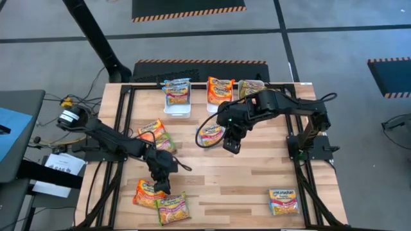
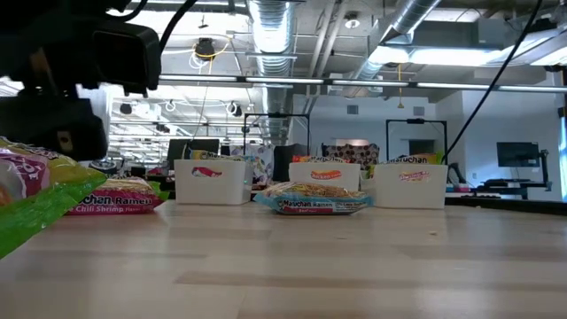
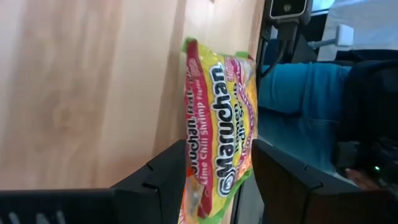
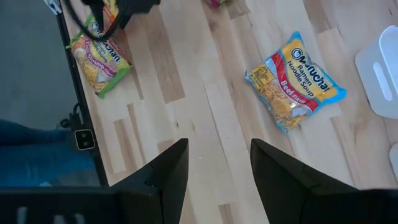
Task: Sort Maruchan noodles
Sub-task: Put the green noodle pack into the right white bin
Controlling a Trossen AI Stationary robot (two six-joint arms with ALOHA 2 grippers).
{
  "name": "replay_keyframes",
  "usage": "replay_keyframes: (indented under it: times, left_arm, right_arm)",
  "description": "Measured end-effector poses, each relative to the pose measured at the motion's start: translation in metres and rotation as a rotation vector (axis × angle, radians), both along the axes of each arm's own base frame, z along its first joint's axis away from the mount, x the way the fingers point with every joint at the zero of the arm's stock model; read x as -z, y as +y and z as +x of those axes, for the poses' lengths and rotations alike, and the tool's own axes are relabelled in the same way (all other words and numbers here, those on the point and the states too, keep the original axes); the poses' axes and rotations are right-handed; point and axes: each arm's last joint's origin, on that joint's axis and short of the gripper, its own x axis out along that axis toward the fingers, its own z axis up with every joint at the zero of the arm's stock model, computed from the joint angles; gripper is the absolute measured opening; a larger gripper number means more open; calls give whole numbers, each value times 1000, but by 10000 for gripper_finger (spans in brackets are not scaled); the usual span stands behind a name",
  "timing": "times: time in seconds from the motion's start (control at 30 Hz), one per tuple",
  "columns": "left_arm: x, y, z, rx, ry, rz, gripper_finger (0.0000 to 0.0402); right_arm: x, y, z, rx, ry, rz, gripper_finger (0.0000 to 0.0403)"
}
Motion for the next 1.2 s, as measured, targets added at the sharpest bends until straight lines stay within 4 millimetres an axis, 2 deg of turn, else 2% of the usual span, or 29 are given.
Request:
replay_keyframes:
  times: [0.53, 0.73, 0.87, 1.07, 1.2]
  left_arm:
    - [36, -37, 7, 35, 58, -54, 164]
    - [42, -40, 8, 24, 71, -48, 161]
    - [42, -40, 8, 25, 66, -45, 123]
    - [41, -40, 8, 39, 43, -32, 17]
    - [39, -39, 11, 51, -11, -36, 4]
  right_arm:
    - [-1, -1, 2, 5, -24, 2, 195]
    - [-1, -2, 2, 18, -25, -17, 195]
    - [-1, -2, 2, 44, -22, -4, 195]
    - [-1, -2, 2, 86, -17, 18, 195]
    - [-1, 0, 2, 84, -16, 19, 195]
